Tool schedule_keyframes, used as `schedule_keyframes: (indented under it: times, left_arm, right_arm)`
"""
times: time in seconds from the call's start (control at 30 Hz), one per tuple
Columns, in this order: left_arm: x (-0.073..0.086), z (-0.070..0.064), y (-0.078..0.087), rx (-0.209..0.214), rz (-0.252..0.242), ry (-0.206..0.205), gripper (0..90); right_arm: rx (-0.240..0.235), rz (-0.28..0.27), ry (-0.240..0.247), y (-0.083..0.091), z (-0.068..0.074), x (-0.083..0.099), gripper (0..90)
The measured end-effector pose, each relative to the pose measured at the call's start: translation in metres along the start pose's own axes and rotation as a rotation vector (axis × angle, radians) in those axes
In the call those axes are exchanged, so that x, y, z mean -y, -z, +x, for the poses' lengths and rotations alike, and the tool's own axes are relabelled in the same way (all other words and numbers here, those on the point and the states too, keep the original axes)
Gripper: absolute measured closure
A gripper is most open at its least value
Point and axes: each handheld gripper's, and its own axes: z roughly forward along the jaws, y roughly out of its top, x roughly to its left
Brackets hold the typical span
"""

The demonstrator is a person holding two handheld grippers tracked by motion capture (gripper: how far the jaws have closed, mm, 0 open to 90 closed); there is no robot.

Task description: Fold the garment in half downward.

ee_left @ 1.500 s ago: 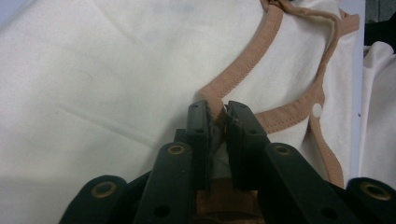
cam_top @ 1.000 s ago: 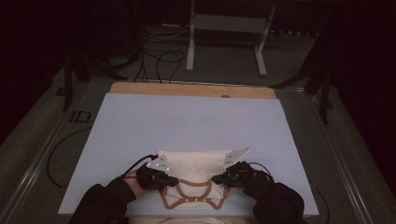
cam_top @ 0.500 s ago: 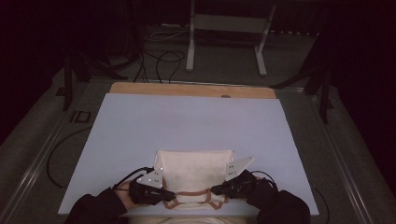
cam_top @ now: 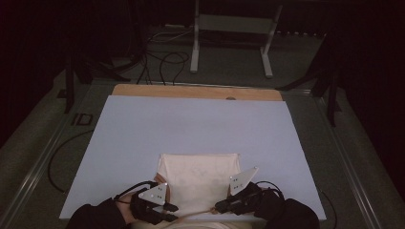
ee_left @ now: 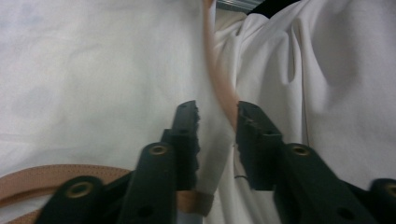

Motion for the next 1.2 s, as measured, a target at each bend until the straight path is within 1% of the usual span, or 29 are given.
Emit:
schedule_keyframes:
  times: [0.07,0.1,0.13,0.17,0.2,0.23,0.33,0.37,0.4,0.43,0.47,0.53,0.57,0.6,0.67,0.7,0.77,0.8,0.83,0.87,0.9,0.93,0.97,1.0,1.03,1.07,1.1,1.13,1.2]
  left_arm:
    - [0.000,0.001,0.001,-0.007,-0.005,0.006,62.1]
    - [0.000,0.001,0.005,-0.017,-0.019,0.008,61.0]
    - [0.000,0.003,0.007,-0.026,-0.029,0.009,57.4]
    - [0.000,0.003,0.007,-0.026,-0.029,0.009,53.4]
    - [0.000,0.003,0.007,-0.026,-0.029,0.009,53.4]
    - [0.000,0.006,0.012,-0.055,-0.062,0.033,46.9]
    - [-0.002,0.011,0.017,-0.088,-0.091,0.060,34.0]
    - [-0.002,0.011,0.017,-0.088,-0.091,0.060,30.2]
    - [-0.004,0.015,0.020,-0.105,-0.100,0.073,24.5]
    - [-0.004,0.015,0.020,-0.105,-0.100,0.073,22.5]
    - [-0.005,0.018,0.021,-0.118,-0.103,0.079,15.6]
    - [-0.005,0.018,0.022,-0.128,-0.107,0.077,10.9]
    - [-0.007,0.020,0.023,-0.149,-0.108,0.075,5.8]
    - [-0.008,0.022,0.023,-0.159,-0.109,0.085,3.1]
    - [-0.008,0.024,0.024,-0.164,-0.114,0.091,1.9]
    - [-0.009,0.029,0.027,-0.175,-0.128,0.109,1.7]
    - [-0.009,0.034,0.029,-0.199,-0.140,0.116,1.7]
    - [-0.009,0.034,0.029,-0.199,-0.140,0.116,1.9]
    - [-0.010,0.040,0.031,-0.202,-0.149,0.130,2.0]
    - [-0.010,0.040,0.031,-0.202,-0.149,0.130,2.0]
    - [-0.010,0.045,0.033,-0.226,-0.162,0.127,2.2]
    - [-0.010,0.045,0.033,-0.226,-0.162,0.127,2.4]
    - [-0.011,0.050,0.035,-0.238,-0.169,0.132,2.4]
    - [-0.011,0.050,0.035,-0.238,-0.169,0.132,2.5]
    - [-0.011,0.055,0.037,-0.255,-0.181,0.142,3.0]
    - [-0.011,0.055,0.037,-0.255,-0.181,0.142,3.0]
    - [-0.011,0.060,0.038,-0.275,-0.188,0.145,3.2]
    - [-0.011,0.060,0.038,-0.275,-0.188,0.145,3.4]
    - [-0.010,0.068,0.039,-0.279,-0.180,0.141,3.7]
  right_arm:
    - [-0.006,-0.007,-0.004,0.000,-0.001,0.000,77.2]
    - [-0.007,-0.009,-0.009,0.001,-0.001,0.000,74.0]
    - [0.000,-0.012,-0.002,0.001,-0.001,0.000,66.2]
    - [0.000,-0.012,-0.002,0.001,-0.001,0.000,66.2]
    - [0.007,-0.020,-0.005,0.003,-0.001,0.000,62.0]
    - [0.024,-0.045,-0.014,0.005,-0.003,0.000,54.3]
    - [0.044,-0.081,-0.031,0.011,-0.007,-0.001,43.3]
    - [0.044,-0.081,-0.031,0.011,-0.007,-0.001,43.3]
    - [0.073,-0.107,-0.042,0.014,-0.010,-0.002,33.5]
    - [0.073,-0.107,-0.042,0.014,-0.010,-0.002,33.5]
    - [0.091,-0.134,-0.055,0.018,-0.012,-0.003,26.2]
    - [0.094,-0.144,-0.065,0.019,-0.013,-0.004,23.1]
    - [0.117,-0.155,-0.065,0.022,-0.015,-0.005,17.9]
    - [0.124,-0.159,-0.061,0.022,-0.016,-0.005,16.2]
    - [0.140,-0.179,-0.065,0.024,-0.017,-0.005,13.6]
    - [0.157,-0.208,-0.075,0.026,-0.020,-0.005,13.3]
    - [0.175,-0.218,-0.072,0.029,-0.023,-0.005,12.5]
    - [0.175,-0.218,-0.072,0.029,-0.023,-0.005,12.5]
    - [0.184,-0.228,-0.079,0.032,-0.028,-0.005,10.6]
    - [0.189,-0.227,-0.077,0.033,-0.029,-0.005,10.5]
    - [0.205,-0.226,-0.077,0.035,-0.031,-0.005,10.5]
    - [0.205,-0.226,-0.077,0.035,-0.031,-0.005,10.5]
    - [0.229,-0.238,-0.088,0.038,-0.035,-0.005,9.9]
    - [0.229,-0.238,-0.088,0.038,-0.035,-0.005,9.9]
    - [0.251,-0.258,-0.106,0.041,-0.041,-0.003,9.9]
    - [0.257,-0.258,-0.108,0.042,-0.042,-0.003,9.9]
    - [0.276,-0.254,-0.111,0.044,-0.045,-0.002,9.9]
    - [0.285,-0.250,-0.115,0.044,-0.047,-0.002,9.9]
    - [0.299,-0.244,-0.121,0.046,-0.053,0.000,9.9]
